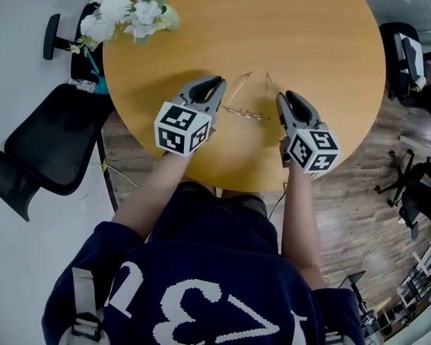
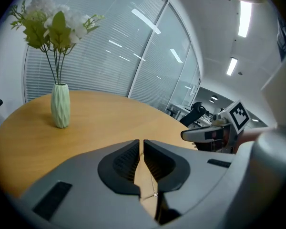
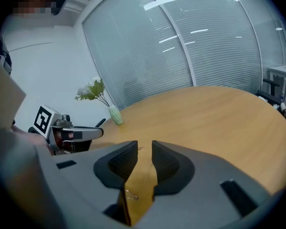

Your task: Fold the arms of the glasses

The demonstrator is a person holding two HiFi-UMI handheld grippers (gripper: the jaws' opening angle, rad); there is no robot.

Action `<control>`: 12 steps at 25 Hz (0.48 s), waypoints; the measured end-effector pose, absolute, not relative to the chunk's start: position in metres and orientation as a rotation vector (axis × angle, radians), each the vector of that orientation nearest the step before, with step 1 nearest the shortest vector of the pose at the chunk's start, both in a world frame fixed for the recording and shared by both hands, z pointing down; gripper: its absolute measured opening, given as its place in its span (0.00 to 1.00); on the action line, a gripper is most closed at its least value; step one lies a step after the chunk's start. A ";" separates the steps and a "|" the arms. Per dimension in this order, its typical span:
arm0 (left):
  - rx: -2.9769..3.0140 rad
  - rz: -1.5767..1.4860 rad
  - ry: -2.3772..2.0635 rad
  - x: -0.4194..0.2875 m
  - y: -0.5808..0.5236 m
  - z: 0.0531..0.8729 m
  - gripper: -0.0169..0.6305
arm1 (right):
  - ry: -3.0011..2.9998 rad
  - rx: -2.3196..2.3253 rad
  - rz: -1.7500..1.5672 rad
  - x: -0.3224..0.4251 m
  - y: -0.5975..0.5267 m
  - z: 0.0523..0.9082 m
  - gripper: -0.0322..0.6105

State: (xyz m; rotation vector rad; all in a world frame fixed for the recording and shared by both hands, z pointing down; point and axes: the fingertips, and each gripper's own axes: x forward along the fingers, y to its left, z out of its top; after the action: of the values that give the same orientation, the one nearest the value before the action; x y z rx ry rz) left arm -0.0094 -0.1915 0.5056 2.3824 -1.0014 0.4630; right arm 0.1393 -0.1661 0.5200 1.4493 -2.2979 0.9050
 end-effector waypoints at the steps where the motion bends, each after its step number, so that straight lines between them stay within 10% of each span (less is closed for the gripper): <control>1: 2.380 0.478 -0.982 -0.006 -0.189 0.510 0.05 | -2.287 1.438 0.920 0.138 -0.166 0.526 0.22; 12: 2.351 0.595 -0.846 0.018 -0.179 0.542 0.19 | -2.169 1.371 0.969 0.128 -0.154 0.575 0.24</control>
State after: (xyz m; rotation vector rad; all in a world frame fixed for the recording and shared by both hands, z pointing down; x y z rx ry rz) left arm 0.0182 -0.1793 0.5418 2.3512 -0.8460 0.5953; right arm 0.1276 -0.1544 0.5749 1.3706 -2.1685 0.9693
